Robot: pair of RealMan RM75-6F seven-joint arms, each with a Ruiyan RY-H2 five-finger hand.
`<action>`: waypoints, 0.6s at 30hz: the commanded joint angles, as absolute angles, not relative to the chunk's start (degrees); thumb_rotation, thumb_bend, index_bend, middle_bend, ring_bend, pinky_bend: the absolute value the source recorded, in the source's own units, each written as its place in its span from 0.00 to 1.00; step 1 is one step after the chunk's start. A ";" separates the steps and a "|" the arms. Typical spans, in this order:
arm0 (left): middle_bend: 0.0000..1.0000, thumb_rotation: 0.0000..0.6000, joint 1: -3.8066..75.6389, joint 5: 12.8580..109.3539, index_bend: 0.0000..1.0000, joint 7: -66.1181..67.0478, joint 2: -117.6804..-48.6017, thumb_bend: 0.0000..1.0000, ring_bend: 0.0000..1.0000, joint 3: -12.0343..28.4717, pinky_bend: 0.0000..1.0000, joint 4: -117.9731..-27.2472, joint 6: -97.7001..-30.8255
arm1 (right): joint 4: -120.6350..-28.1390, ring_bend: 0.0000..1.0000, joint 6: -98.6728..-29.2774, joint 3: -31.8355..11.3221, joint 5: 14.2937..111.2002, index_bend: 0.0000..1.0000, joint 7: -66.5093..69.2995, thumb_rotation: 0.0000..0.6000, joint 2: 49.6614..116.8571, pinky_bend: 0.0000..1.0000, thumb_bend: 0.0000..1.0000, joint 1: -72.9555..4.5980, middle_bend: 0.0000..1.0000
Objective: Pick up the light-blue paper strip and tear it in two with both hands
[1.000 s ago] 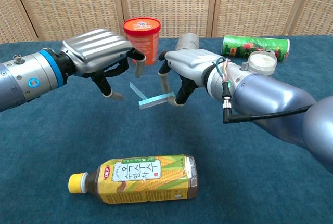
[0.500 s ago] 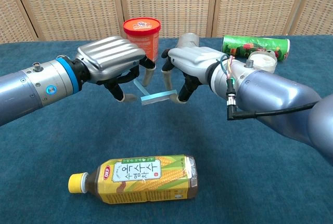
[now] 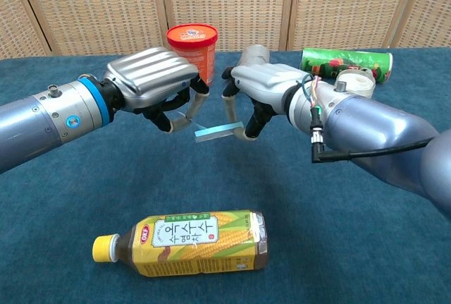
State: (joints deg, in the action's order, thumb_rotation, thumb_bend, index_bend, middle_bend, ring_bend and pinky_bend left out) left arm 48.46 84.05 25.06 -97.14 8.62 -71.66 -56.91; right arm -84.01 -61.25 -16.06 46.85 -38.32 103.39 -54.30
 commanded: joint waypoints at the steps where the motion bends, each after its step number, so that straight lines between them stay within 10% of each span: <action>1: 0.90 1.00 48.55 83.99 0.67 25.06 -97.27 0.42 0.88 8.53 0.92 -71.46 -57.02 | -83.97 0.00 -61.28 -16.01 46.93 0.58 -38.33 1.00 103.38 0.00 0.57 -54.29 0.05; 18: 0.91 1.00 47.22 83.11 0.76 24.31 -94.54 0.53 0.88 7.68 0.92 -71.16 -58.40 | -82.12 0.00 -61.41 -15.78 46.87 0.58 -37.58 1.00 102.82 0.00 0.57 -53.53 0.05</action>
State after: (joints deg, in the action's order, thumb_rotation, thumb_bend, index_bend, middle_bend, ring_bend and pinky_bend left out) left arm 47.54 83.32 24.49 -95.02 7.80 -71.12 -58.22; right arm -82.32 -61.46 -15.73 47.01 -37.81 102.91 -53.69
